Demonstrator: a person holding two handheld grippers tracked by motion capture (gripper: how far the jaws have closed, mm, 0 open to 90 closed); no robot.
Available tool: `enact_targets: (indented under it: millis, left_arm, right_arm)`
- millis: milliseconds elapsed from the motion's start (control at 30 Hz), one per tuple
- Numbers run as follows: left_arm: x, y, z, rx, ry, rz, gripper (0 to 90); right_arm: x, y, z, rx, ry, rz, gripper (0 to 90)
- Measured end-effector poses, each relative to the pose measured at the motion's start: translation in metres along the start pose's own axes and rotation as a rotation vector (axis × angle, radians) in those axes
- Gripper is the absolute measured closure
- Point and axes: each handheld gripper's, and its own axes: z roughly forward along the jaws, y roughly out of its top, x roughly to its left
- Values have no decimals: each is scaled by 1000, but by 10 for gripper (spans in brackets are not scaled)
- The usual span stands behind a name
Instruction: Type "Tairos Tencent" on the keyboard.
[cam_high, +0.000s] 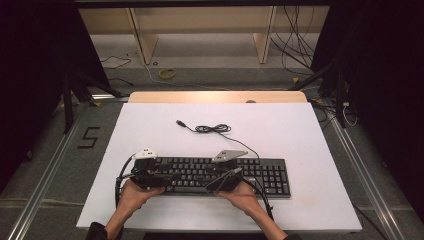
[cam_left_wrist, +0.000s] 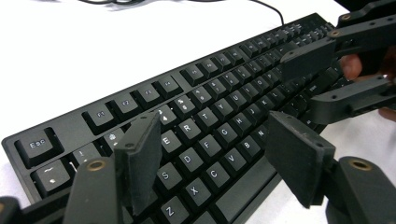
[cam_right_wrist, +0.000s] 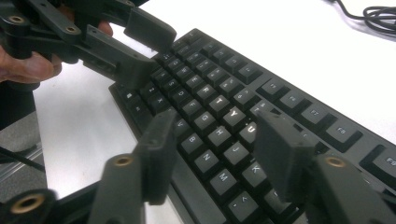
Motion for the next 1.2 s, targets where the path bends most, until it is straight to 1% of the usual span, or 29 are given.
enact_targets:
  millis: [200, 333, 467, 567, 767, 967, 1033, 1200]
  left_arm:
    - [-2, -1, -3, -22, -8, -3, 356]
    - [-3, -2, -5, -28, -10, 4, 352]
    - [-3, -4, -7, -47, -22, 6, 343]
    - [-3, -5, -8, -57, -25, 7, 334]
    - [-4, -9, -10, -61, -31, 16, 330]
    - [-6, -12, -11, -68, -41, 20, 331]
    - [-6, -13, -12, -67, -48, 21, 331]
    - [-8, -15, -12, -66, -49, 24, 327]
  right_arm:
    - [1, 1, 4, 14, -4, -7, 622]
    - [0, 1, 6, 22, -1, -8, 708]
    - [0, 1, 9, 34, 0, -13, 787]
    - [0, 0, 10, 45, -4, -15, 829]
    - [0, -1, 14, 61, -5, -22, 878]
    - [3, -3, 22, 93, -14, -36, 891]
    - [3, -3, 24, 96, -15, -37, 892]
    - [5, -4, 27, 109, -17, -41, 900]
